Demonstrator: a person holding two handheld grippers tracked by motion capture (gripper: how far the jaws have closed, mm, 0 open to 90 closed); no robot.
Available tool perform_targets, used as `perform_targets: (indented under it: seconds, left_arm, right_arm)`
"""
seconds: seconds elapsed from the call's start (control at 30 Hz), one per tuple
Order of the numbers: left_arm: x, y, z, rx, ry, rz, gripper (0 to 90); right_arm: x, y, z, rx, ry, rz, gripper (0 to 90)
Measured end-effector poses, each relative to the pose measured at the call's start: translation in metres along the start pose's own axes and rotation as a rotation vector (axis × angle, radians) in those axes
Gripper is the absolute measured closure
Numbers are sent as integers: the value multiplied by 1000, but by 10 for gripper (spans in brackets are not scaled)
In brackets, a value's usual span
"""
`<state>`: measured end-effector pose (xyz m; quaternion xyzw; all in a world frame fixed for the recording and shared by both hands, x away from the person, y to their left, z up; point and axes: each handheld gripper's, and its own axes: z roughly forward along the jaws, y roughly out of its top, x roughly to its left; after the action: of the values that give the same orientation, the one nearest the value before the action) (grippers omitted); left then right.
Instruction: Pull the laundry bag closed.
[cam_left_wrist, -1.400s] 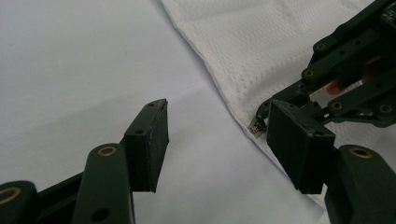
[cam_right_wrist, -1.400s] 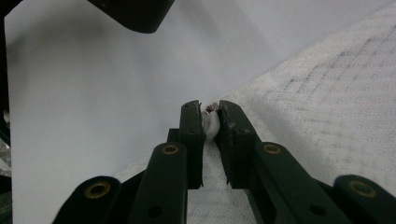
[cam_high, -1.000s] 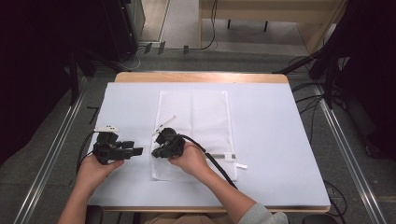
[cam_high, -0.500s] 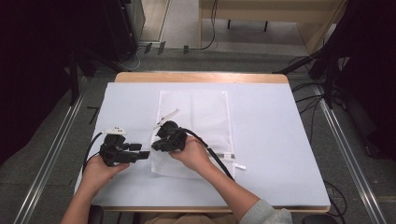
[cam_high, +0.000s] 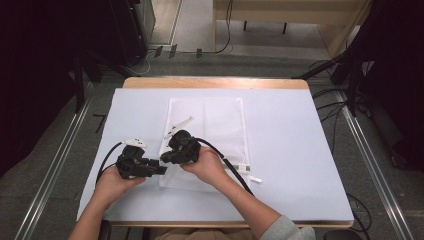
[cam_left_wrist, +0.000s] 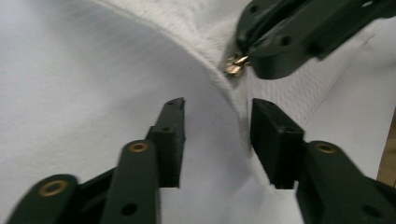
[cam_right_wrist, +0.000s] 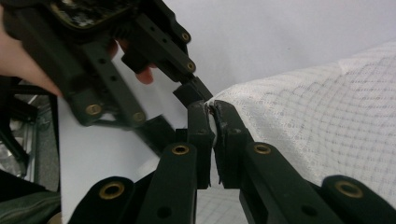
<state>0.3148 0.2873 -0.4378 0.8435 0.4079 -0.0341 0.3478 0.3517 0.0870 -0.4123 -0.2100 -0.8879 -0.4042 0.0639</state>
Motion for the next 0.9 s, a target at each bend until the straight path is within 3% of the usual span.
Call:
perform_targets:
  seconds: [0.2,0.6,0.7,0.9]
  left_arm:
    - [-2,1,1,13,-4,23,710]
    - [-4,2,0,16,9,50,785]
    - [-5,3,-1,30,2,40,866]
    - [-5,4,-1,33,6,24,877]
  right_arm:
    - [2,-2,0,17,27,-13,874]
    - [2,-3,4,42,58,-26,874]
    - [1,-4,5,40,66,-22,875]
    - [-2,-6,6,35,66,-2,876]
